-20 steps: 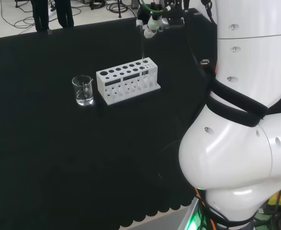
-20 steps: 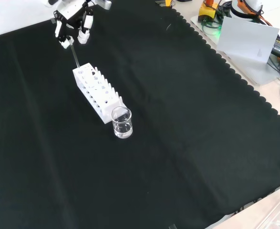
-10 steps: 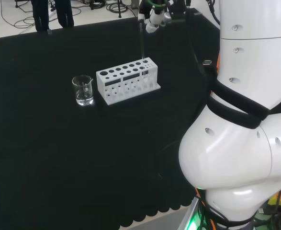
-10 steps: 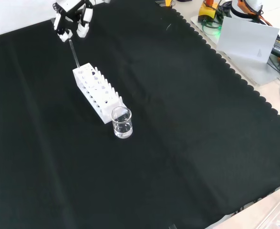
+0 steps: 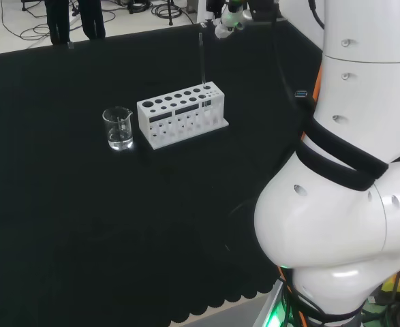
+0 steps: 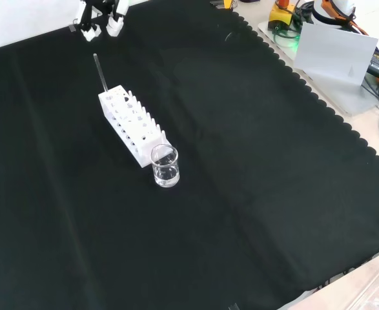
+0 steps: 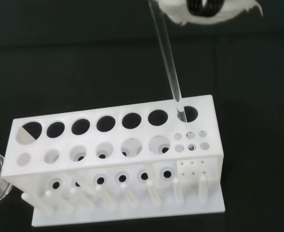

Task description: Put the glass rod back on the white test tube rack.

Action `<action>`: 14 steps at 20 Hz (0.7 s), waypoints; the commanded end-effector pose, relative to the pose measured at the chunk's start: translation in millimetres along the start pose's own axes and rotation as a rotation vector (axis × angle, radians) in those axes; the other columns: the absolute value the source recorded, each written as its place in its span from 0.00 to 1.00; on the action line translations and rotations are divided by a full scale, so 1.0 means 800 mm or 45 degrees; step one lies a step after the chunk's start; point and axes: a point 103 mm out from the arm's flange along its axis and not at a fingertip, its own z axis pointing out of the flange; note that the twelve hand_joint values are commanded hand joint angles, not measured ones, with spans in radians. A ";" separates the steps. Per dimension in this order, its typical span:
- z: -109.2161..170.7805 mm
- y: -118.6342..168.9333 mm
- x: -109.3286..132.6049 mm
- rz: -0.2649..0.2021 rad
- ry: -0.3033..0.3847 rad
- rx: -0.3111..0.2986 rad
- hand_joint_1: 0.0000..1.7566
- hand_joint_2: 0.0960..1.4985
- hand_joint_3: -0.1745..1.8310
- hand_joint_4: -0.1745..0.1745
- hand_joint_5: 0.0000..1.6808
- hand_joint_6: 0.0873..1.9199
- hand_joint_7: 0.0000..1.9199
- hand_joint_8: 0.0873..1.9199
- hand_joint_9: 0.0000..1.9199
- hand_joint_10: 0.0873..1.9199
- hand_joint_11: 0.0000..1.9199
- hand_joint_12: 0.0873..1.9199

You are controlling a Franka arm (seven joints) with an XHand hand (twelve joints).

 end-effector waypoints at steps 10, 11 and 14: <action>-0.030 -0.047 0.003 -0.004 0.013 -0.175 0.69 0.70 0.05 0.19 0.67 0.36 0.59 0.37 1.00 0.29 1.00 0.54; -0.029 -0.047 0.002 -0.003 0.011 -0.176 0.69 0.70 0.04 0.09 0.67 0.36 0.59 0.37 1.00 0.29 1.00 0.54; -0.028 -0.047 0.002 -0.002 0.011 -0.168 0.68 0.70 0.04 0.01 0.67 0.37 0.58 0.37 1.00 0.29 1.00 0.55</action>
